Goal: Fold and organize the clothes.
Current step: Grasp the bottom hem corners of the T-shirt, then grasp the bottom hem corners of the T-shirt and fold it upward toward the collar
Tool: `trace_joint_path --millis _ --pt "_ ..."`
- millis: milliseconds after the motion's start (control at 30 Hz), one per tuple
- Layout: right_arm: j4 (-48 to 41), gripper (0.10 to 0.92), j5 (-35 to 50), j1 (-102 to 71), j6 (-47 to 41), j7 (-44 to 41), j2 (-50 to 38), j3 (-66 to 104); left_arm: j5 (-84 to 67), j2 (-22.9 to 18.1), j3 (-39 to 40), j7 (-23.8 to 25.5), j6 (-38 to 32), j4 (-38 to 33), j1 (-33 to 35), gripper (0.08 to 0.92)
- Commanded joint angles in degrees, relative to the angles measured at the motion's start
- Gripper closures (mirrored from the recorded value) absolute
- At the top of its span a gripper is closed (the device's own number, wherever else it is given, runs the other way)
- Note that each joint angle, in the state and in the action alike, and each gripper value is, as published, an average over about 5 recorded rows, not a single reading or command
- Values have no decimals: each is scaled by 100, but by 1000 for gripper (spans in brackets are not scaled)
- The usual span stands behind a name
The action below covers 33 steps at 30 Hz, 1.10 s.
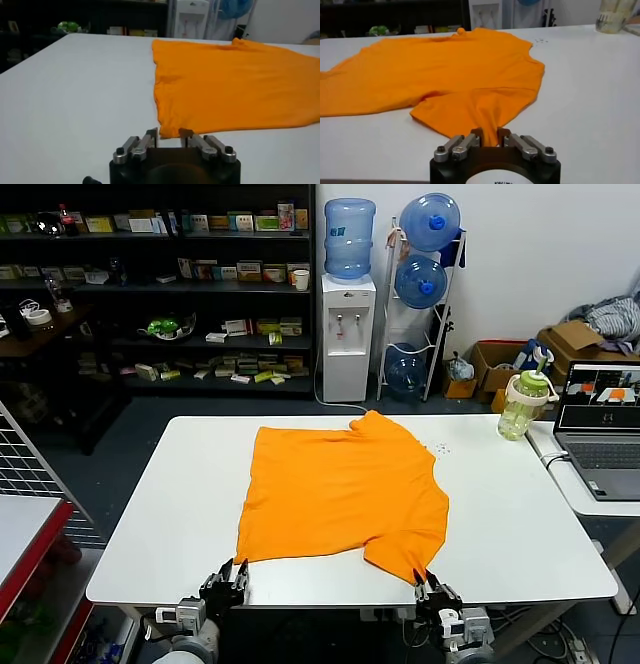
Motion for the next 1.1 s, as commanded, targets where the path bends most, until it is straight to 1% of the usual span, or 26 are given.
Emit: trace_joint_path --millis 33,200,300,533,733,867,1000,1100 --pt "99 891 0 -56 45 15 -23 -2 -15 -6 22 -24 10 -36 -23 727" --pt "422 901 105 -337 126 50 -167 41 -155 55 4 -85 14 -297 90 867" --pt "724 901 218 -631 137 124 -315 85 -342 170 -24 -172 45 -623 262 907" --pt "1449 901 557 -1510 83 359 -746 246 -698 543 -219 -364 154 -1377 928 910" --pt "1835 901 656 -1836 137 420 -864 334 -711 665 -286 -426 154 -1789 1263 910" --pt "1804 901 778 -1484 186 438 -880 325 -711 541 -317 -326 80 -1703 1005 910" --pt "1456 901 1039 -587 189 562 -939 238 -661 399 -292 -63 -184 -1222 270 910" --pt "1152 901 1287 68 163 658 -1080 177 -654 408 -193 107 -322 -806 -371 910"
